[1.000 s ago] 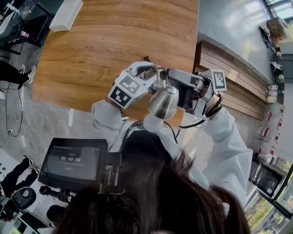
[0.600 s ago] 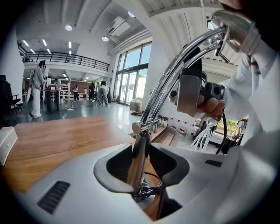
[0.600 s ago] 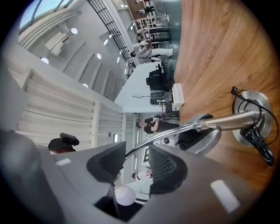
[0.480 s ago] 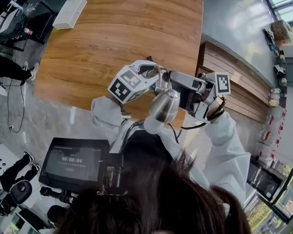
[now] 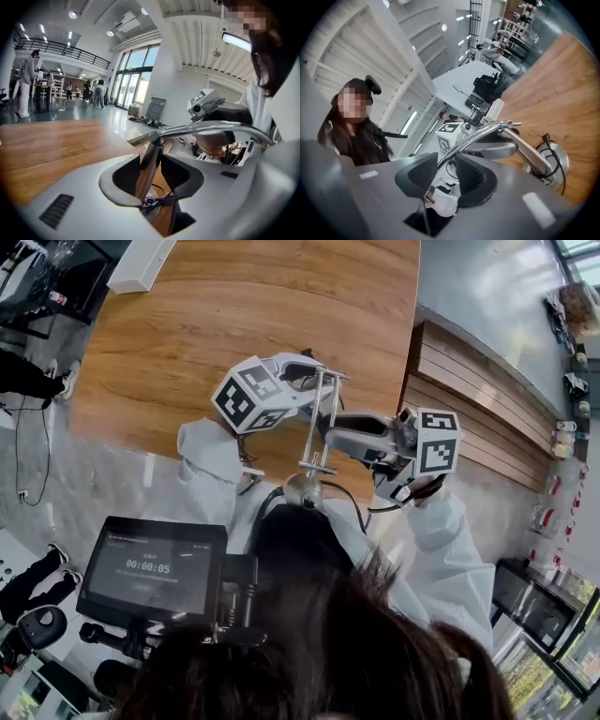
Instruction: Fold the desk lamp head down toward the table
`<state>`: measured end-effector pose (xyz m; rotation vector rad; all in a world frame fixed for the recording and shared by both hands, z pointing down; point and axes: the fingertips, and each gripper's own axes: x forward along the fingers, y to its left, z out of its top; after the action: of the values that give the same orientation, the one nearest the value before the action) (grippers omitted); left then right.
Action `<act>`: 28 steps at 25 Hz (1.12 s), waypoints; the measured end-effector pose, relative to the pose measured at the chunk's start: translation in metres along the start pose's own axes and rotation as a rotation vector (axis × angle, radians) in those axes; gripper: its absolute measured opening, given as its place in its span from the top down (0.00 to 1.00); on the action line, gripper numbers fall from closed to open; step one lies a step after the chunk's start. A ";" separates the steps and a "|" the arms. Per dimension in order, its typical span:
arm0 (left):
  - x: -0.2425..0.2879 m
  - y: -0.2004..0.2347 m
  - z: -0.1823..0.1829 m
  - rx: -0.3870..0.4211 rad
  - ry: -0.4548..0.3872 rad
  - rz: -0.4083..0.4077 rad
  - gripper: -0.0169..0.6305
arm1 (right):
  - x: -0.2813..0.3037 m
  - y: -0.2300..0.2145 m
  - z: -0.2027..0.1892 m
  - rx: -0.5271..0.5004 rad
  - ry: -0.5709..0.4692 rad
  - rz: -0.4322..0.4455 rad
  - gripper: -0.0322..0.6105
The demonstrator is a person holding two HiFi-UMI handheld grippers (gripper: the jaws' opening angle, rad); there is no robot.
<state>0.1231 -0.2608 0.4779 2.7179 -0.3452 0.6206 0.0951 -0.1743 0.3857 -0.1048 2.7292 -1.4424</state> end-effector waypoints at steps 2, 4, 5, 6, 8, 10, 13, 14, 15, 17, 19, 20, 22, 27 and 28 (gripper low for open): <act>0.000 0.000 0.000 -0.003 0.003 -0.007 0.76 | 0.001 -0.006 -0.009 -0.096 0.012 -0.032 0.76; 0.000 -0.001 0.000 0.002 0.005 -0.011 0.76 | 0.001 -0.012 -0.018 -0.202 0.045 -0.078 0.77; -0.001 -0.001 0.001 0.013 0.008 -0.013 0.76 | 0.002 -0.016 -0.022 -0.259 0.073 -0.110 0.77; -0.002 -0.002 0.001 0.026 0.013 -0.014 0.76 | 0.002 -0.020 -0.027 -0.314 0.101 -0.143 0.77; -0.004 -0.003 0.002 0.053 0.023 -0.013 0.76 | 0.002 -0.028 -0.033 -0.403 0.143 -0.194 0.78; -0.005 -0.004 0.003 0.062 0.021 -0.012 0.77 | 0.001 -0.032 -0.036 -0.464 0.161 -0.220 0.78; -0.006 -0.005 0.003 0.045 -0.003 -0.014 0.77 | 0.000 -0.040 -0.040 -0.538 0.193 -0.256 0.78; -0.006 -0.005 0.003 0.041 -0.010 -0.013 0.77 | 0.001 -0.044 -0.042 -0.552 0.206 -0.268 0.78; -0.006 -0.005 0.003 0.043 -0.012 -0.011 0.77 | 0.001 -0.048 -0.043 -0.559 0.219 -0.277 0.78; -0.006 -0.006 0.002 0.054 -0.008 -0.015 0.79 | 0.000 -0.057 -0.046 -0.573 0.246 -0.283 0.78; -0.006 -0.007 0.000 0.061 -0.001 -0.031 0.79 | -0.001 -0.063 -0.047 -0.591 0.269 -0.279 0.74; -0.006 -0.008 0.000 0.065 0.003 -0.038 0.79 | -0.001 -0.065 -0.048 -0.596 0.277 -0.279 0.74; -0.006 -0.009 -0.001 0.073 0.008 -0.051 0.79 | -0.001 -0.069 -0.050 -0.603 0.288 -0.283 0.76; -0.007 -0.011 0.001 0.020 -0.045 -0.080 0.79 | -0.005 -0.078 -0.052 -0.595 0.286 -0.286 0.78; -0.007 -0.012 0.002 0.009 -0.058 -0.084 0.79 | -0.005 -0.079 -0.052 -0.582 0.278 -0.283 0.78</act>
<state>0.1211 -0.2498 0.4697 2.7474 -0.2417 0.5229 0.0991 -0.1755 0.4800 -0.3467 3.3969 -0.6879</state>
